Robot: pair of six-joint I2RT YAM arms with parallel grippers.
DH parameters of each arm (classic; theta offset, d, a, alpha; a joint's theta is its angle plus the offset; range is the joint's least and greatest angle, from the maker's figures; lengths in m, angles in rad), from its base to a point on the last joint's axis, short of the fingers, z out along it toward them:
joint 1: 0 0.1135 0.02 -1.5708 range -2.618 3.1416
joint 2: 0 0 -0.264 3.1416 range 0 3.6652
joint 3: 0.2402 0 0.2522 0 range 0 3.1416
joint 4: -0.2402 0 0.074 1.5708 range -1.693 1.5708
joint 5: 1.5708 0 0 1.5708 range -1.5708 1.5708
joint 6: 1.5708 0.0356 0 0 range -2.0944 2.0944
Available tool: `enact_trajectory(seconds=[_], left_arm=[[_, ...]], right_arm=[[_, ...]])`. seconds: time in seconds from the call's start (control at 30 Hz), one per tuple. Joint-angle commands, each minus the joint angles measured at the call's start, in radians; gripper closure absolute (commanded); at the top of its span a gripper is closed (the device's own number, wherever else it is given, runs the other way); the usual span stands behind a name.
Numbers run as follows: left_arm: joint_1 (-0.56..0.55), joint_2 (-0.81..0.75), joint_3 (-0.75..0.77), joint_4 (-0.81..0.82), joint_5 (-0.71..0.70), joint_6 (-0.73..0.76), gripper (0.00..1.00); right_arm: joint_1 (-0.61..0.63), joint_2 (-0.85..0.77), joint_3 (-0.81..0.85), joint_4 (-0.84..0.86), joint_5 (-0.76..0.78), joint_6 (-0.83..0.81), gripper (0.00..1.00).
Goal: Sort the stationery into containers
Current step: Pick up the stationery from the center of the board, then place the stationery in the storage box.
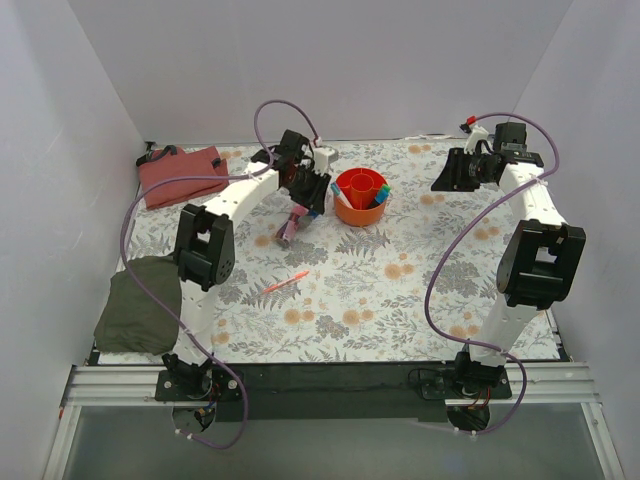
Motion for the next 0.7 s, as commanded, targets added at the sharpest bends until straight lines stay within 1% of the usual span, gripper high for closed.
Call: enact_trajectory(seconds=[0.0,0.03,0.1,0.13,0.17,0.23,0.27,0.33,0.37,0.4,0.43,0.47,0.53,0.57,0.63,0.67], left_arm=[[0.013,-0.174,0.093,0.091,0.088,-0.009,1.0],[0.02,-0.182,0.085,0.122,0.098,-0.024,1.0],[0.033,-0.211,0.053,0.258,0.132,-0.051,1.0],[0.043,-0.227,0.0,0.321,0.135,-0.08,1.0],[0.049,-0.237,-0.031,0.458,0.135,-0.1,1.0],[0.066,-0.263,-0.091,0.609,0.129,-0.142,1.0],[0.072,-0.27,-0.155,0.775,0.125,-0.183,1.0],[0.08,-0.282,-0.229,0.96,0.09,-0.231,1.0],[0.082,-0.283,-0.297,1.14,0.073,-0.278,1.0],[0.083,-0.282,-0.331,1.236,0.056,-0.301,1.0],[0.083,-0.27,-0.361,1.33,0.031,-0.32,1.0],[0.083,-0.254,-0.384,1.489,0.023,-0.343,1.0],[0.083,-0.196,-0.401,1.6,0.008,-0.415,1.0],[0.083,-0.176,-0.399,1.701,0.003,-0.433,1.0],[0.082,-0.135,-0.416,1.817,-0.01,-0.487,1.0],[0.082,-0.101,-0.421,1.913,-0.021,-0.496,1.0]], right_arm=[[-0.004,-0.021,0.053,-0.015,0.014,-0.013,0.55],[-0.004,-0.018,0.056,-0.018,0.017,-0.016,0.56],[0.003,-0.014,0.063,-0.018,0.037,-0.029,0.57],[0.005,-0.014,0.069,-0.017,0.046,-0.042,0.58],[0.009,-0.012,0.072,-0.018,0.057,-0.042,0.59],[0.009,-0.009,0.079,-0.017,0.081,-0.034,0.6],[0.011,-0.009,0.079,-0.018,0.087,-0.036,0.61],[0.022,-0.012,0.083,-0.024,0.12,-0.034,0.61],[0.026,-0.013,0.086,-0.029,0.136,-0.049,0.61],[0.032,-0.017,0.086,-0.034,0.147,-0.062,0.61],[0.043,-0.023,0.086,-0.04,0.158,-0.069,0.61],[0.049,-0.021,0.083,-0.046,0.172,-0.082,0.61],[0.062,-0.021,0.083,-0.057,0.213,-0.094,0.61],[0.065,-0.023,0.081,-0.069,0.225,-0.103,0.61],[0.072,-0.024,0.078,-0.078,0.253,-0.123,0.61],[0.074,-0.023,0.079,-0.087,0.258,-0.129,0.61]])
